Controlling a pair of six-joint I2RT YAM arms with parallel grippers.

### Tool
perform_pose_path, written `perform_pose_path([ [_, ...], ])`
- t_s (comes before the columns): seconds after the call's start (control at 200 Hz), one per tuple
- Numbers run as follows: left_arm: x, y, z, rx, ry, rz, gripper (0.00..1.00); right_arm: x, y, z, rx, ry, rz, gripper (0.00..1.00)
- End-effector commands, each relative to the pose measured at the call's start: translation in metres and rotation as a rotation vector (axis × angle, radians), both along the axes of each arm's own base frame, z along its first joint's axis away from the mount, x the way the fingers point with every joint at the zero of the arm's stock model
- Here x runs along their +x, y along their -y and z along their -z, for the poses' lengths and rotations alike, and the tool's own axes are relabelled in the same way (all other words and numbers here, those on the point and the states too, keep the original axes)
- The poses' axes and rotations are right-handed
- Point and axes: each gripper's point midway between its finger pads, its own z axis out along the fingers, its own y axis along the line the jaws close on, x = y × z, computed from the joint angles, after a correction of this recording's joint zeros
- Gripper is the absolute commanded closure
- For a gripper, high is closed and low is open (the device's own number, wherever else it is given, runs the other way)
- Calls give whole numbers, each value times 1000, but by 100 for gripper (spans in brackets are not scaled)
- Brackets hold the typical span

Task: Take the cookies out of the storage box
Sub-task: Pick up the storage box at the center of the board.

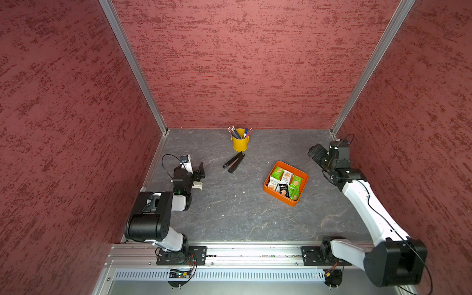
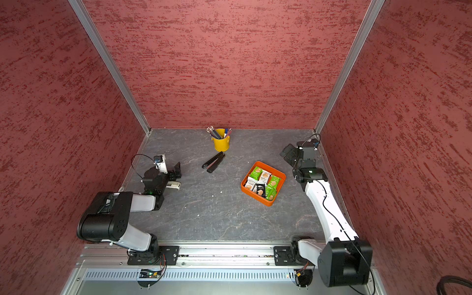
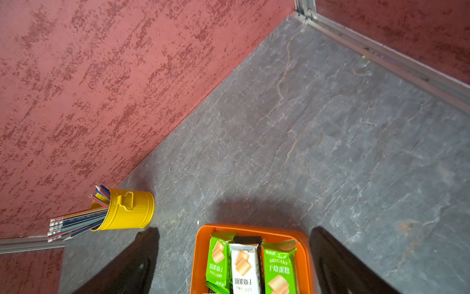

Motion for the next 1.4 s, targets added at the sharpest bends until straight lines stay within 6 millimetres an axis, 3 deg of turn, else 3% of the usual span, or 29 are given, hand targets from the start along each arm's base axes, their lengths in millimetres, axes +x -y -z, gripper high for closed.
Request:
perform_pose_path([
  [0.0,-3,-9,-20,48,46,-91,0,-30,-12,27,81,-211,-14,7],
  [0.16,-3,16,-53,156,20,-75,0,-61,-20,50,85,-408,-62,20],
  [0.291,-5,35,-66,-26,-90,-24,0,-80,-33,75,65,-533,-151,31],
  [0.471,-11,65,-56,-320,-377,-3,0,-86,-51,103,102,-592,-231,39],
  [0.641,-22,94,-35,-521,-584,29,0,-79,-54,126,69,-633,-258,45],
  [1.072,-39,101,-15,-578,-687,25,0,-78,-47,165,19,-690,-258,59],
  [1.267,-43,101,-10,-594,-698,14,0,-63,-49,170,4,-677,-284,70],
  [1.398,-44,101,-10,-600,-701,12,0,-58,-49,170,-14,-691,-306,85],
])
